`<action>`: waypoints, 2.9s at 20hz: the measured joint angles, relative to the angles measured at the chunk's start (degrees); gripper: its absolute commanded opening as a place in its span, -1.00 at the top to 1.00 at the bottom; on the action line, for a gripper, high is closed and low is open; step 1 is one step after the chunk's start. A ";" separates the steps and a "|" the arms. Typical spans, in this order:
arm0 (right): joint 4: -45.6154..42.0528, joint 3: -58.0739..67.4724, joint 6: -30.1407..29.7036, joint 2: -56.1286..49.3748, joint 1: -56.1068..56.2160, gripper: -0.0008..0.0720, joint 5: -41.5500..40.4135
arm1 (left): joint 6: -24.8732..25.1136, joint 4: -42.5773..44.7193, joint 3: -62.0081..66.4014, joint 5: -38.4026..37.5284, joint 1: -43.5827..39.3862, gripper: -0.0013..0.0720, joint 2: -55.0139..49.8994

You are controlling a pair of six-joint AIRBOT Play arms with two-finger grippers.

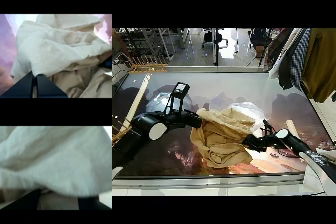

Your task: Fold the clothes and pants, and hang the long-sleeved shirts on hangers.

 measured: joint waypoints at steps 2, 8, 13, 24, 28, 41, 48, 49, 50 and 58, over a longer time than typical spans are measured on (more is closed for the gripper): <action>2.14 0.04 0.35 -1.40 1.03 0.61 -3.45 | 0.00 -0.44 0.13 -0.46 0.02 0.92 0.09; 1.75 7.80 -1.03 -2.16 2.12 0.89 -4.87 | 0.66 -0.92 3.41 -3.93 1.60 0.92 0.68; -11.34 28.87 -1.62 1.86 2.25 0.89 8.94 | 1.90 -3.10 15.08 -10.47 10.05 0.92 0.90; -20.24 71.28 -5.81 9.44 3.04 0.89 21.33 | 4.33 -22.10 30.62 -17.79 24.65 0.92 2.38; -19.65 69.92 -6.32 5.60 6.73 0.89 24.26 | 7.02 -25.44 23.19 -21.42 24.26 -0.83 2.51; -24.11 63.76 -10.73 3.50 17.33 0.89 35.95 | 56.70 -48.57 8.31 -24.30 15.04 -0.91 -11.54; -24.63 63.69 -10.64 3.91 17.75 0.89 36.44 | 65.51 -54.05 8.09 -12.37 7.63 -0.48 -19.61; -24.59 63.69 -10.60 3.91 17.75 0.89 36.65 | 64.32 -54.36 8.09 -9.18 7.15 -0.47 -20.55; -24.50 63.69 -10.29 3.91 17.75 0.89 36.76 | 63.39 -54.80 8.09 -6.25 6.86 -0.31 -21.38; -23.58 63.69 -10.25 3.91 17.75 0.89 37.05 | 66.97 -64.67 8.07 0.31 6.54 0.51 -24.87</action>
